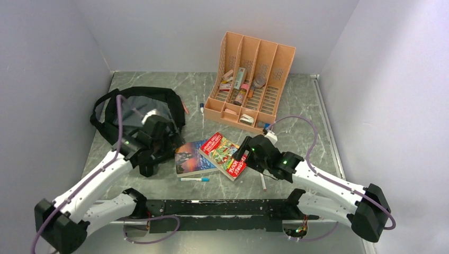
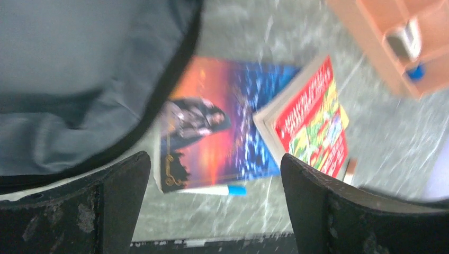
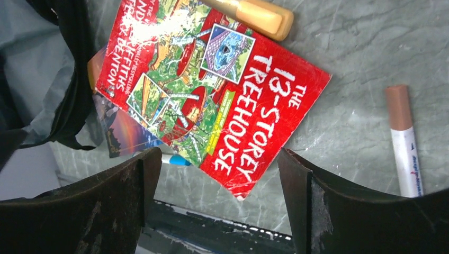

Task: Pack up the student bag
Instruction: Place the student bag at the center of the board, then pick up the book from the center of the board.

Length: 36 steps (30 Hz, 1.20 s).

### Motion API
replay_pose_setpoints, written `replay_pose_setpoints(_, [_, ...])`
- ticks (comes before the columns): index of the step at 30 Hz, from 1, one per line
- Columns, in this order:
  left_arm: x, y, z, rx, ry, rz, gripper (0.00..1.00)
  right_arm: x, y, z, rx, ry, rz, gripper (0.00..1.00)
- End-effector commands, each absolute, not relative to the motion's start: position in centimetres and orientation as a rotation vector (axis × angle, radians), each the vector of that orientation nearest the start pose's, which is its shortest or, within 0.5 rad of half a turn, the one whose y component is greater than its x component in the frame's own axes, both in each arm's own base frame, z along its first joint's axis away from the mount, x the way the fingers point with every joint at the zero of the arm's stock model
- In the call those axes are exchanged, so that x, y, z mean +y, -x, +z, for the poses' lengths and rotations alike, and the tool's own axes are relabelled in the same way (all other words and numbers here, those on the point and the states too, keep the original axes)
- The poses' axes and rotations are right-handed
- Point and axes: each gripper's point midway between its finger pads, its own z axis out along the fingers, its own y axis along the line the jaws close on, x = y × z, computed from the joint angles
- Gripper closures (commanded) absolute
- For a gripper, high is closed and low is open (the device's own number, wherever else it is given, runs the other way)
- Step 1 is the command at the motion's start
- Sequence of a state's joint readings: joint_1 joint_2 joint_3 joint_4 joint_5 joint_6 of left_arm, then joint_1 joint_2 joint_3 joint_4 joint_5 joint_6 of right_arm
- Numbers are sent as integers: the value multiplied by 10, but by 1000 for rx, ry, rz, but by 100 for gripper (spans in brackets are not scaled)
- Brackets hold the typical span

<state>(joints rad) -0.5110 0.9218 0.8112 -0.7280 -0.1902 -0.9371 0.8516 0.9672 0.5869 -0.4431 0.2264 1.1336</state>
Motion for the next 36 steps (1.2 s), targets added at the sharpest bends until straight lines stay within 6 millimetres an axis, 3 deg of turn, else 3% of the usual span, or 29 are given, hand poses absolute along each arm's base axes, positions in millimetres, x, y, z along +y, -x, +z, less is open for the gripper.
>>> replay_pose_setpoints(1, [-180, -226, 168, 2373, 349, -533, 4, 209, -174, 94, 2478, -526, 709, 15])
replay_pose_setpoints(5, [-222, -239, 154, 2386, 168, -579, 3, 205, -163, 82, 2517, -584, 708, 11])
replay_pose_setpoints(11, [-248, -267, 123, 2424, -12, -499, 3, 205, -155, 65, 2526, -702, 771, 8])
replay_pose_setpoints(15, [-260, -277, 110, 2434, -89, -483, 4, 208, -148, 51, 2528, -784, 848, 6])
replay_pose_setpoints(22, [-259, -280, 82, 2483, -126, -415, 13, 207, -147, 39, 2483, -901, 932, 2])
replay_pose_setpoints(33, [-259, -267, 49, 2566, -164, -413, 73, 194, -156, 29, 2373, -1110, 920, 4])
replay_pose_setpoints(36, [-254, -260, 37, 2595, -166, -403, 83, 197, -158, 24, 2347, -1160, 960, 6])
